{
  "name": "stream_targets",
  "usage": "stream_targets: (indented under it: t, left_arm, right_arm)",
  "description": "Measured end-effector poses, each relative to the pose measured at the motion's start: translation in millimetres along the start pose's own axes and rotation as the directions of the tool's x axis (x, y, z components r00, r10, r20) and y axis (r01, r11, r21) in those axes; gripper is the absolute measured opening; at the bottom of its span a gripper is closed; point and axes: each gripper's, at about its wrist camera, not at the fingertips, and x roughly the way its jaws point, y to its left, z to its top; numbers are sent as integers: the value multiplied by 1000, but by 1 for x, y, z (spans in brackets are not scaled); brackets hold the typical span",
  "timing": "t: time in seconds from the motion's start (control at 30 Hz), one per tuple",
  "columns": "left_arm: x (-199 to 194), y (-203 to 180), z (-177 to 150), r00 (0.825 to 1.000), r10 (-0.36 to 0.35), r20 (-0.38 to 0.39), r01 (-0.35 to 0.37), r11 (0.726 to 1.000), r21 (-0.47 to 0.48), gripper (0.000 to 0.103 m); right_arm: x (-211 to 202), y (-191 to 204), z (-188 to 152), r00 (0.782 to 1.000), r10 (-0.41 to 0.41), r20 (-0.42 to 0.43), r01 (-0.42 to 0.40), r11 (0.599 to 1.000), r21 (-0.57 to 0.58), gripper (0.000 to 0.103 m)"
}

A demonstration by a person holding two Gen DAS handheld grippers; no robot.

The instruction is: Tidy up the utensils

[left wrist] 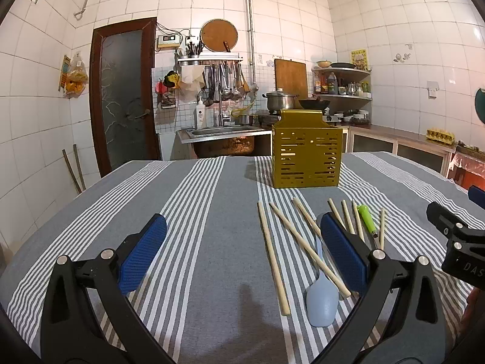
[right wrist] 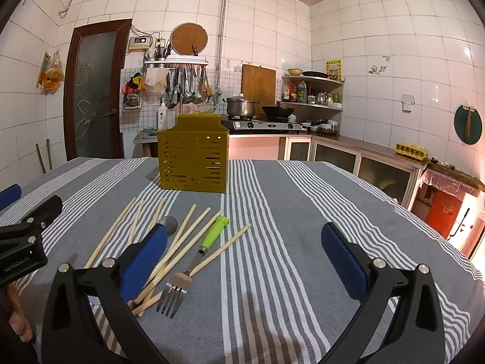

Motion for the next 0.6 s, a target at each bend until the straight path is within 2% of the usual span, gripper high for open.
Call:
stream_targets:
  t: [0.6]
  left_arm:
    - [7, -2, -1, 1000, 10, -23, -10, 1000, 8, 98]
  right_arm:
    - [1, -4, -3, 1000, 10, -3, -10, 1000, 23, 99]
